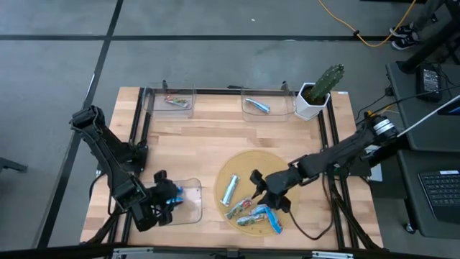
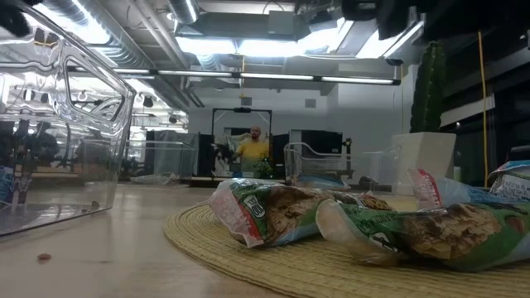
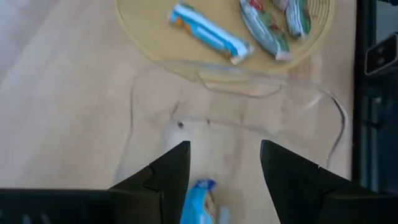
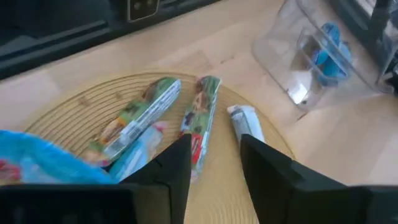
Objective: Pick and place Granola Bars by type
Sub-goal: Put the orange granola bar into the top right transparent bin
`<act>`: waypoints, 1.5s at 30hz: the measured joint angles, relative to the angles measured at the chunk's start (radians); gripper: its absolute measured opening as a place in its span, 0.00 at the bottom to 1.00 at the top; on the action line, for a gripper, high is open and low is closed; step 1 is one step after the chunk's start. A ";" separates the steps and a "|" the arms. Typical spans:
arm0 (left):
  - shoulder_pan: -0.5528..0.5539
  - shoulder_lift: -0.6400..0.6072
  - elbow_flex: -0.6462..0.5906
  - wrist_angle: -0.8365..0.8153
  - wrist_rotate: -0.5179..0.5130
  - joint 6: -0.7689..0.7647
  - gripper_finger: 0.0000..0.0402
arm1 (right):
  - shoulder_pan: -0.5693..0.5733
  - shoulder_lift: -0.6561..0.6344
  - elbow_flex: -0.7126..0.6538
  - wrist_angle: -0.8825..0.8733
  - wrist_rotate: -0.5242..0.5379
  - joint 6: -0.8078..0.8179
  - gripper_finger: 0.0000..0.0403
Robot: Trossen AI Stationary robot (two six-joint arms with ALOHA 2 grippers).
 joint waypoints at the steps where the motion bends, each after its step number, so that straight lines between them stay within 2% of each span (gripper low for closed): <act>1: 0.000 0.000 0.000 0.000 -0.017 0.014 0.46 | -0.006 0.013 0.000 0.022 -0.006 -0.004 0.36; 7: 0.000 0.000 0.000 0.001 -0.096 0.081 0.46 | -0.083 0.064 0.000 0.108 -0.051 -0.012 0.49; 12: 0.000 0.000 0.000 0.026 -0.192 0.171 0.46 | -0.142 0.119 0.000 0.150 -0.051 -0.100 0.64; 16: 0.000 0.000 0.000 0.071 -0.255 0.251 0.46 | -0.167 0.188 0.012 0.193 -0.079 -0.168 0.70; 24: 0.000 0.000 0.000 0.146 -0.341 0.361 0.46 | -0.213 0.329 0.118 0.109 -0.072 -0.272 0.68; 30: 0.000 0.002 0.000 0.163 -0.352 0.386 0.45 | -0.292 0.401 0.165 0.056 -0.073 -0.313 0.66; 34: 0.000 0.002 0.000 0.165 -0.352 0.386 0.46 | -0.327 0.417 0.167 0.054 -0.116 -0.312 0.64; 37: 0.000 0.002 0.000 0.165 -0.355 0.386 0.46 | -0.318 0.417 0.167 0.054 -0.155 -0.312 0.63; 45: 0.000 0.002 0.000 0.165 -0.373 0.394 0.45 | -0.258 0.417 0.167 0.050 -0.157 -0.316 0.61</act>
